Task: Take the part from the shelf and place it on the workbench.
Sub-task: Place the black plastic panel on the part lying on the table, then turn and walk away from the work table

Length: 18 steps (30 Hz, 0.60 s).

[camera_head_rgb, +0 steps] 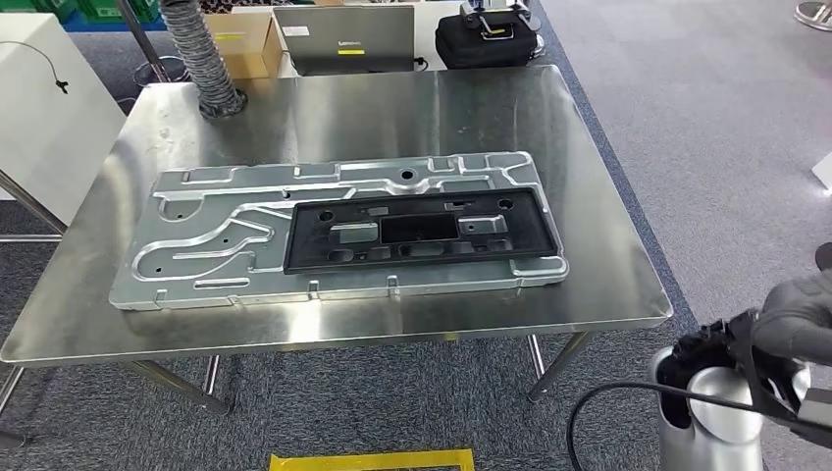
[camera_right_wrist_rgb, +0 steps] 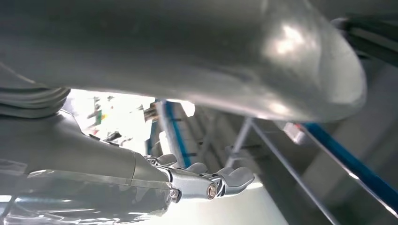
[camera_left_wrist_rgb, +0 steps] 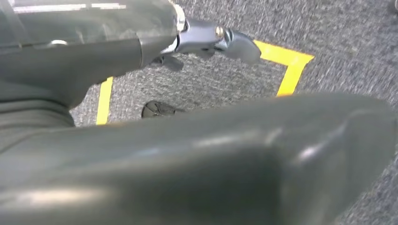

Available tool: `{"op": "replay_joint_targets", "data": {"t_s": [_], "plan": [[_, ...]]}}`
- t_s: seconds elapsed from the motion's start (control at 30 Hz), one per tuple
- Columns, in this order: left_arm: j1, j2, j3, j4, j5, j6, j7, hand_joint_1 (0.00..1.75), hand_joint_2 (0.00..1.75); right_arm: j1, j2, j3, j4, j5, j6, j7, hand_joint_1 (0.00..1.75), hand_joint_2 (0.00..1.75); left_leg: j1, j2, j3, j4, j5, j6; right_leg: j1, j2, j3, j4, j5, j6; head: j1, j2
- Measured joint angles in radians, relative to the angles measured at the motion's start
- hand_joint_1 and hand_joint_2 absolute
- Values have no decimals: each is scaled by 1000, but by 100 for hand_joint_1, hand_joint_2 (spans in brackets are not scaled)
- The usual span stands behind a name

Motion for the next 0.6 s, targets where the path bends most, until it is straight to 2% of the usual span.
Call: {"op": "replay_joint_targets", "data": {"t_s": [0.07,0.1,0.17,0.2,0.23,0.27,0.33,0.37,0.4,0.43,0.47,0.53,0.57,0.6], "plan": [[-1,0,1,0,2,1,3,0,0,87,3,-63,9,-18,-6,0,0,0,-4,-1,60,-114,36,9,3,-3,-4,5,0,9,0,0],[-1,0,1,0,3,1,5,0,0,119,5,-95,18,-31,-9,1,0,0,-6,-1,68,-135,40,13,4,-4,-8,7,3,15,0,0],[0,0,1,0,4,1,7,0,0,172,12,-151,43,-53,-5,1,0,0,-8,0,63,-140,48,25,3,-3,-13,8,7,28,0,0],[-1,0,1,0,4,0,8,0,0,197,17,-178,58,-58,7,1,0,0,-7,0,61,-144,54,32,2,-1,-16,13,-1,34,0,0],[-1,-1,1,0,3,-1,8,0,0,216,23,-209,75,-60,23,1,0,0,-6,2,57,-147,61,39,0,0,-24,32,-23,40,0,0],[-2,0,1,0,1,-2,8,0,0,231,32,-241,93,-59,38,1,0,0,-5,4,51,-150,68,45,-2,2,-38,70,-58,45,0,0],[-2,0,1,0,-1,-8,5,0,0,258,52,-306,141,-61,47,1,0,0,-7,6,34,-149,80,51,-6,3,-79,194,-144,52,0,0],[-1,0,1,0,-2,-12,2,0,0,273,62,-329,167,-61,41,1,0,0,-8,6,25,-148,86,52,-8,3,-93,250,-171,55,0,0],[0,0,1,0,-3,-15,-1,0,0,288,71,-347,195,-61,34,1,0,0,-8,6,15,-147,92,51,-10,3,-93,277,-180,56,0,0],[2,0,1,0,-3,-18,-3,0,0,298,79,-362,222,-59,26,1,0,0,-8,7,6,-145,97,49,-11,3,-73,264,-169,57,0,0],[3,0,1,0,-4,-19,-5,0,0,305,86,-374,245,-58,21,1,0,0,-8,7,-2,-142,102,46,-13,3,-34,212,-145,58,0,0],[4,0,1,0,-4,-20,-8,0,0,313,93,-398,291,-53,13,1,0,0,-9,7,-16,-136,111,38,-13,3,61,70,-107,54,0,0],[4,0,1,0,-4,-20,-10,0,0,315,96,-411,318,-48,11,0,0,0,-9,8,-18,-135,117,32,-11,5,92,21,-97,49,0,0],[4,0,1,0,-4,-21,-13,0,0,315,98,-425,350,-42,12,0,0,0,-9,8,-20,-135,122,26,-7,6,105,-6,-94,43,0,0]]}}
